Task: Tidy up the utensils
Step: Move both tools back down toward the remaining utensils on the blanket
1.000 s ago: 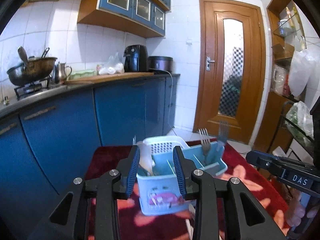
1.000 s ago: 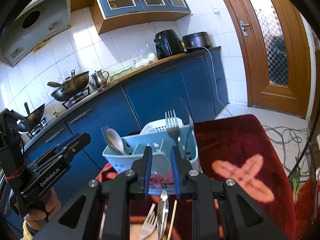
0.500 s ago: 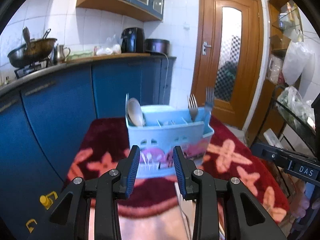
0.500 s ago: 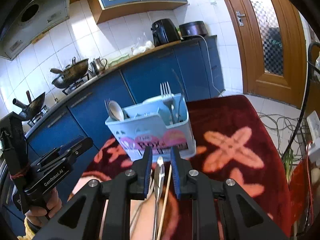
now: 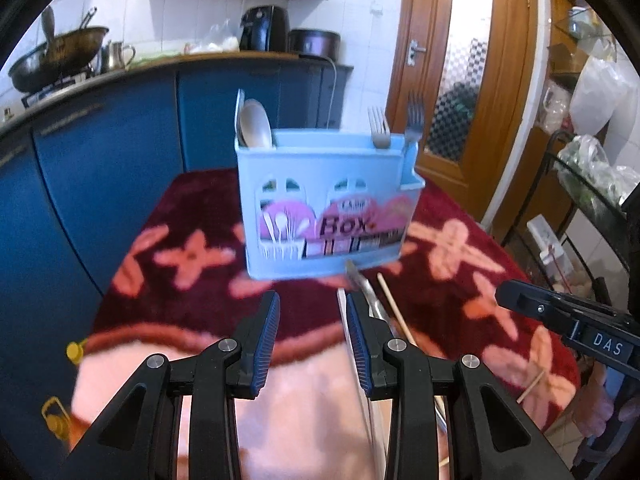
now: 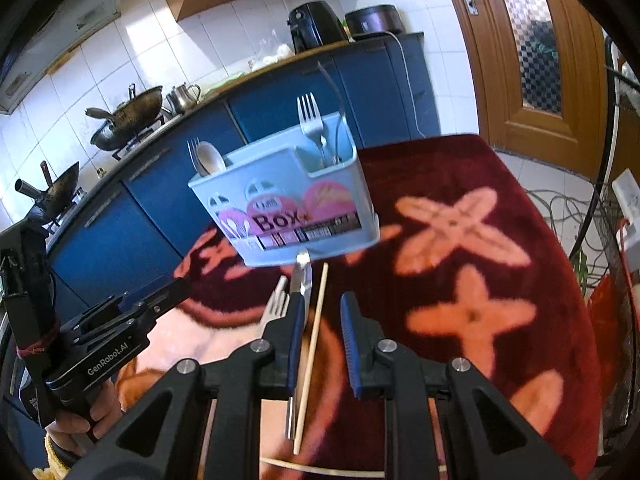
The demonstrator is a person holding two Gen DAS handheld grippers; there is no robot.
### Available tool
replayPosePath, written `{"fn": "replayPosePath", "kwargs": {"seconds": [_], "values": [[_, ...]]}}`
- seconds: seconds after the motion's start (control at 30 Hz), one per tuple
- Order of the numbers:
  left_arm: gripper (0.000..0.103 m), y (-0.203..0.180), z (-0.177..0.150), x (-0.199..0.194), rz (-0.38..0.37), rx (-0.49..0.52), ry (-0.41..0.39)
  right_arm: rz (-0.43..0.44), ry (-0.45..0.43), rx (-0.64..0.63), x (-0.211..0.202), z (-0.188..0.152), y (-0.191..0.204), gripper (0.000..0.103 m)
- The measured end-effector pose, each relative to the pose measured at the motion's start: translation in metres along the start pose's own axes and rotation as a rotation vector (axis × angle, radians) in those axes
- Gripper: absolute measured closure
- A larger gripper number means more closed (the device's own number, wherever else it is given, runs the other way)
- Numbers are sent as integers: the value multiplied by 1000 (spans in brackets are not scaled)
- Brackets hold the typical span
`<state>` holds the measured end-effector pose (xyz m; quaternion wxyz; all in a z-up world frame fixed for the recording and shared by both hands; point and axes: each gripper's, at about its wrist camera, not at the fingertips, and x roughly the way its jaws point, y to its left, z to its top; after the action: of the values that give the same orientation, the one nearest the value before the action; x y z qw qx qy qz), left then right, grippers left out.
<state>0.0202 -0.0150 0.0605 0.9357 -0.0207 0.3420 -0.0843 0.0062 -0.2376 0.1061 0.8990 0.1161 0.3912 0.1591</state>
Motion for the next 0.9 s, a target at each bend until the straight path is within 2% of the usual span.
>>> {"fn": "replayPosePath", "kwargs": {"seconds": [0.53,0.9], "values": [[68,-17,-28,38,-53,17,157,-34,73,26,23,-30,-15,77],[68,-27,-38,50,-33,52,201,-30,91,49,28,-37,-26,77]]}}
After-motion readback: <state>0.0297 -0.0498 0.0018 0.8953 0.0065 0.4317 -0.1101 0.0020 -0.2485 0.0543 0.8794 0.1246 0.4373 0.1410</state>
